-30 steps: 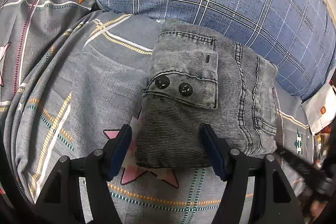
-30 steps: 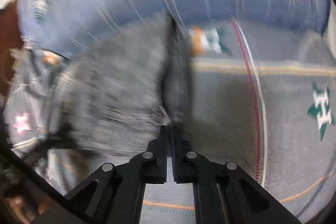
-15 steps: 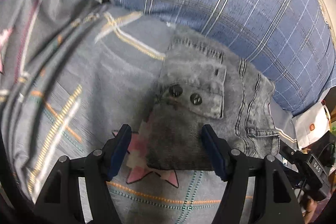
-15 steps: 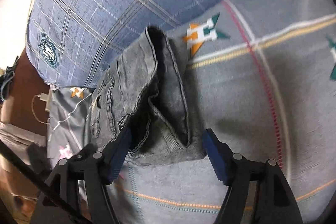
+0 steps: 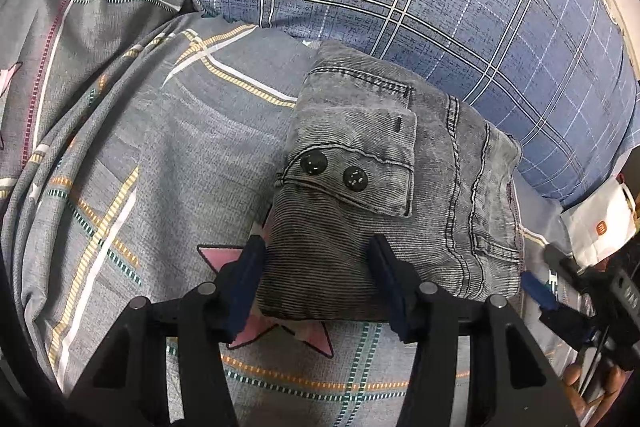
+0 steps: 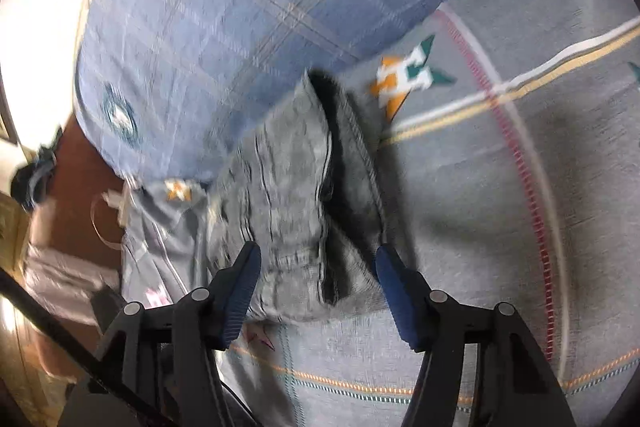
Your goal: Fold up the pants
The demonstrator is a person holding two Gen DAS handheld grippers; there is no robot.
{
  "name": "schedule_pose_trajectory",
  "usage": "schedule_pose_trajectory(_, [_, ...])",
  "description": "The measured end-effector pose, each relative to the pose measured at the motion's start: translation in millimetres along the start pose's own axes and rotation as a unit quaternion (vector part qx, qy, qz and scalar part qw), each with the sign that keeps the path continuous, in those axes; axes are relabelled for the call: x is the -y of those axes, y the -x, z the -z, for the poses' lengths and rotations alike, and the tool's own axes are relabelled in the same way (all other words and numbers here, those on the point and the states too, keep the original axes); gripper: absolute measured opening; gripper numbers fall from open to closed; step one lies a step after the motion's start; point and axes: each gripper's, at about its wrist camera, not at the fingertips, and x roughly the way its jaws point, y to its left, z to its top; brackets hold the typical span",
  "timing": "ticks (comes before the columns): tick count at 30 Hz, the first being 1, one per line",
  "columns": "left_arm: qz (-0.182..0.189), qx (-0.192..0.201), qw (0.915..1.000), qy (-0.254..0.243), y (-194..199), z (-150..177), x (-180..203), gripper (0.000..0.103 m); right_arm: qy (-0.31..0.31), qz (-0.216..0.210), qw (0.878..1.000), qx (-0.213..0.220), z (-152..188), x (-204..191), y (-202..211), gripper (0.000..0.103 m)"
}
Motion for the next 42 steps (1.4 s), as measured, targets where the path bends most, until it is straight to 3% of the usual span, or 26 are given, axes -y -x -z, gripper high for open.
schedule_pose_trajectory(4, [-0.019, 0.014, 0.9995, -0.020, 0.1, 5.5, 5.7, 0.053, 0.032, 0.080, 0.995, -0.042, 9.8, -4.0, -30.8, 0.063])
schedule_pose_trajectory(7, [-0.036, 0.024, 0.9982, -0.042, 1.0, 8.3, 12.4, 0.051, 0.084, 0.133, 0.987, -0.036, 14.0, -22.3, -32.0, 0.042])
schedule_pose_trajectory(9, [-0.041, 0.029, 0.9971, -0.057, 4.7, 9.8, 17.6, 0.047, 0.099, 0.139, 0.985, -0.039, 17.3, -27.9, -32.1, 0.024])
schedule_pose_trajectory(12, [-0.045, 0.031, 0.9962, -0.068, 5.5, 10.8, 20.6, 0.046, 0.110, 0.147, 0.982, -0.038, 18.1, -31.4, -32.6, 0.025])
schedule_pose_trajectory(15, [-0.038, 0.020, 0.9975, -0.056, 2.9, 7.7, 13.8, 0.053, 0.093, 0.133, 0.986, -0.044, 15.1, -21.7, -34.3, 0.033])
schedule_pose_trajectory(16, [-0.030, 0.016, 0.9982, -0.050, 4.3, 6.0, 10.9, 0.053, 0.080, 0.119, 0.989, -0.042, 12.4, -19.2, -31.2, 0.039])
schedule_pose_trajectory(18, [-0.015, 0.015, 0.9991, -0.036, 11.8, 0.7, 5.1, 0.053, 0.066, 0.088, 0.993, -0.034, 8.6, -17.0, -21.2, 0.072])
schedule_pose_trajectory(19, [-0.012, 0.020, 0.9993, -0.030, 16.6, -1.7, 3.3, 0.053, 0.064, 0.075, 0.995, -0.022, 6.7, -17.8, -12.7, 0.076])
schedule_pose_trajectory(23, [0.010, 0.048, 0.9988, -0.003, 42.4, -24.4, -1.4, 0.073, 0.047, 0.064, 0.997, -0.012, -9.9, -20.9, 7.2, 0.079])
schedule_pose_trajectory(27, [-0.011, 0.037, 0.9991, -0.019, 32.0, -62.4, 9.3, 0.074, 0.036, 0.065, 0.997, -0.029, -47.4, -29.8, 5.9, 0.085])
schedule_pose_trajectory(31, [0.022, 0.003, 0.9997, -0.009, -13.8, -84.1, 3.2, 0.074, 0.072, 0.059, 0.996, 0.008, -74.7, -23.3, -21.8, 0.085])
schedule_pose_trajectory(32, [0.038, -0.005, 0.9992, -0.011, -22.3, -82.6, 2.6, 0.073, 0.067, 0.063, 0.996, 0.005, -72.8, -14.4, -31.3, 0.074])
schedule_pose_trajectory(33, [0.045, -0.018, 0.9988, -0.011, -33.3, -80.2, 3.1, 0.070, 0.056, 0.071, 0.996, -0.012, -72.7, -9.7, -40.9, 0.058])
schedule_pose_trajectory(34, [0.043, -0.027, 0.9987, -0.006, -39.7, -78.9, 4.4, 0.065, 0.053, 0.065, 0.996, -0.031, -72.5, -8.1, -49.2, 0.055])
schedule_pose_trajectory(37, [0.040, -0.034, 0.9984, -0.020, -49.7, -77.3, 11.9, 0.064, 0.086, 0.088, 0.992, -0.029, -75.8, -19.3, -59.1, 0.056])
schedule_pose_trajectory(40, [0.033, -0.039, 0.9986, -0.011, -60.2, -77.1, 4.6, 0.064, 0.070, 0.092, 0.993, -0.038, -77.4, -10.7, -70.7, 0.063])
schedule_pose_trajectory(41, [0.043, -0.052, 0.9977, 0.007, -66.8, -76.4, -1.5, 0.059, 0.057, 0.086, 0.994, -0.047, -77.2, -3.3, -75.4, 0.063])
schedule_pose_trajectory(42, [0.056, -0.059, 0.9965, 0.020, -70.8, -75.5, -5.6, 0.050, 0.054, 0.080, 0.994, -0.043, -76.6, 0.2, -75.6, 0.055])
